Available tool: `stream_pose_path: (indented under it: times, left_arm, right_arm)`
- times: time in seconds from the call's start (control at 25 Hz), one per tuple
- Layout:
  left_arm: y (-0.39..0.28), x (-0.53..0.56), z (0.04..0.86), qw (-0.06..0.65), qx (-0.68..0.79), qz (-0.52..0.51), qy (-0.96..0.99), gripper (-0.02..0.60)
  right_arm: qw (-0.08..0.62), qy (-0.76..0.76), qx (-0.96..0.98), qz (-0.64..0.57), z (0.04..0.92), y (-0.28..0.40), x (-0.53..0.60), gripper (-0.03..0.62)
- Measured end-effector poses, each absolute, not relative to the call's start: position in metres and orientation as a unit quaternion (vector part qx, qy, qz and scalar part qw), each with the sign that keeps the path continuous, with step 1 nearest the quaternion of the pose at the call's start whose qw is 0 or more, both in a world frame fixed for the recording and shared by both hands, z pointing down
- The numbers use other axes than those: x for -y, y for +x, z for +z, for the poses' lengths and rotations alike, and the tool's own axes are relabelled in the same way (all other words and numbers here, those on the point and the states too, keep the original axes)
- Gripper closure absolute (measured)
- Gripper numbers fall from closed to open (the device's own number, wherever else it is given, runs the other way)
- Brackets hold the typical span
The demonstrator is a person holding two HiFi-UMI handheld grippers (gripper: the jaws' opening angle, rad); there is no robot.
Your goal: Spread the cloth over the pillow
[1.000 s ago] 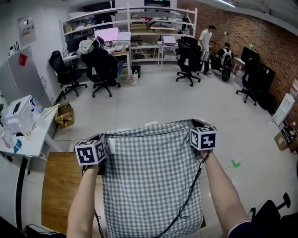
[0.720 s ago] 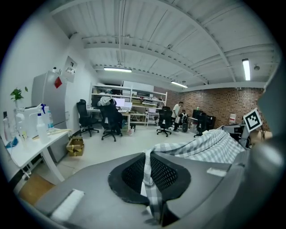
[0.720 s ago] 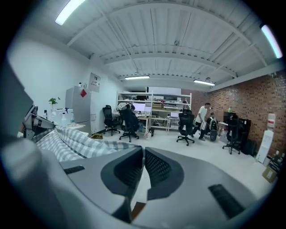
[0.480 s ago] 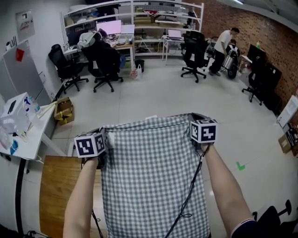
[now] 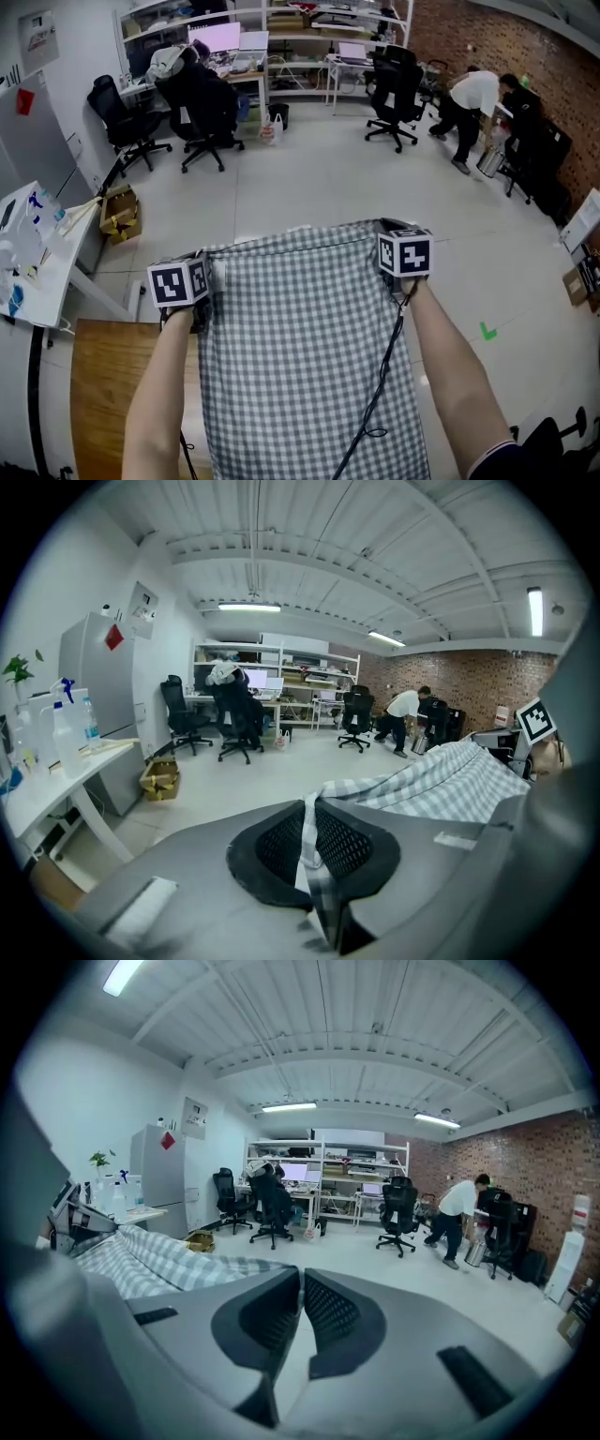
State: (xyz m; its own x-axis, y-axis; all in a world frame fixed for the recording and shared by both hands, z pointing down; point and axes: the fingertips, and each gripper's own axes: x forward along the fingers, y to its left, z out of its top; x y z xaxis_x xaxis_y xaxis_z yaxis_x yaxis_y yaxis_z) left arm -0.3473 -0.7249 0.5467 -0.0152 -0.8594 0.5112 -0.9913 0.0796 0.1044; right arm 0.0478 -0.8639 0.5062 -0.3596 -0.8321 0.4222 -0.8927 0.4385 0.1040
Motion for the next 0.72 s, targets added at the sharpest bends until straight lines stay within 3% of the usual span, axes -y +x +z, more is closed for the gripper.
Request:
stream_pose_path:
  times: [0.72]
  left_arm:
    - [-0.339,0.734,0.648,0.284,0.660,0.210,0.663,0.566]
  right_arm:
    - [0.310,0.494,0.803,0.124,0.620,0.054,0.868,0.559]
